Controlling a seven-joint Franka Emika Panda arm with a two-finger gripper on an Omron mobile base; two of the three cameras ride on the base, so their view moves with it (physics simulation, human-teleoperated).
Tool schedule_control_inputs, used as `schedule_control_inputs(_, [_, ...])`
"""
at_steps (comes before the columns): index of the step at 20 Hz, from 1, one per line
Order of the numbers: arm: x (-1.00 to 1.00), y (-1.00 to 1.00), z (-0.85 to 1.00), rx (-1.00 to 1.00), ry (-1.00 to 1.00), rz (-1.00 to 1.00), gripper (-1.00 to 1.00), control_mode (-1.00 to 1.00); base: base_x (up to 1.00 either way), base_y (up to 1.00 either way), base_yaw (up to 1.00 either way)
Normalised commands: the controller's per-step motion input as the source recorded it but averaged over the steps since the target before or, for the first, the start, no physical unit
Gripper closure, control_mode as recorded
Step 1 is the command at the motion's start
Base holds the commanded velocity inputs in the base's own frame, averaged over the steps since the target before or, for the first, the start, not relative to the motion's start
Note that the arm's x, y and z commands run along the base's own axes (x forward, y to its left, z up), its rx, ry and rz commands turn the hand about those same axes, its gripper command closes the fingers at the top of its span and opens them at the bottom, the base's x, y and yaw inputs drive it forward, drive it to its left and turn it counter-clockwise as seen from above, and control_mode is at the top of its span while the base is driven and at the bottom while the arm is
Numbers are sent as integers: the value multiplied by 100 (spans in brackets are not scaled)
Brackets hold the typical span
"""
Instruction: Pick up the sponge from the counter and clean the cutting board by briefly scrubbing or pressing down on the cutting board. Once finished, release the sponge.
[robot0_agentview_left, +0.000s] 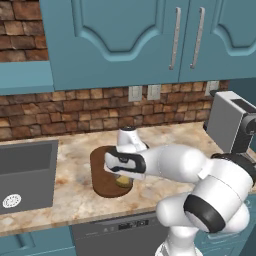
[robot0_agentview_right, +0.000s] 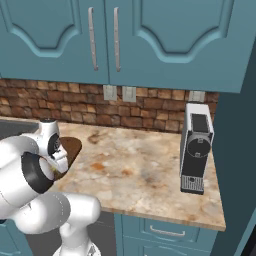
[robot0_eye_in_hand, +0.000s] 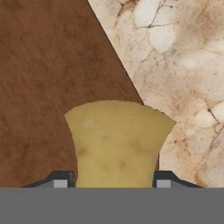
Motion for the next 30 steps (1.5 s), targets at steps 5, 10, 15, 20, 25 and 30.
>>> schedule_control_inputs(5, [0, 19, -5, 0, 6, 0, 100, -100, 0, 0, 0])
schedule_control_inputs(10, [0, 0, -27, 0, 7, 0, 100, -100, 0, 0, 0])
schedule_control_inputs(15, [-1, 0, -31, 0, 1, 0, 100, -100, 0, 0, 0])
schedule_control_inputs(20, [0, -7, -19, -2, 0, 0, 100, -100, 0, 0, 0])
schedule_control_inputs(25, [0, -25, 0, -1, 0, 0, 100, -100, 0, 0, 0])
schedule_control_inputs(30, [2, -23, 0, 0, 0, 0, 100, -100, 0, 0, 0])
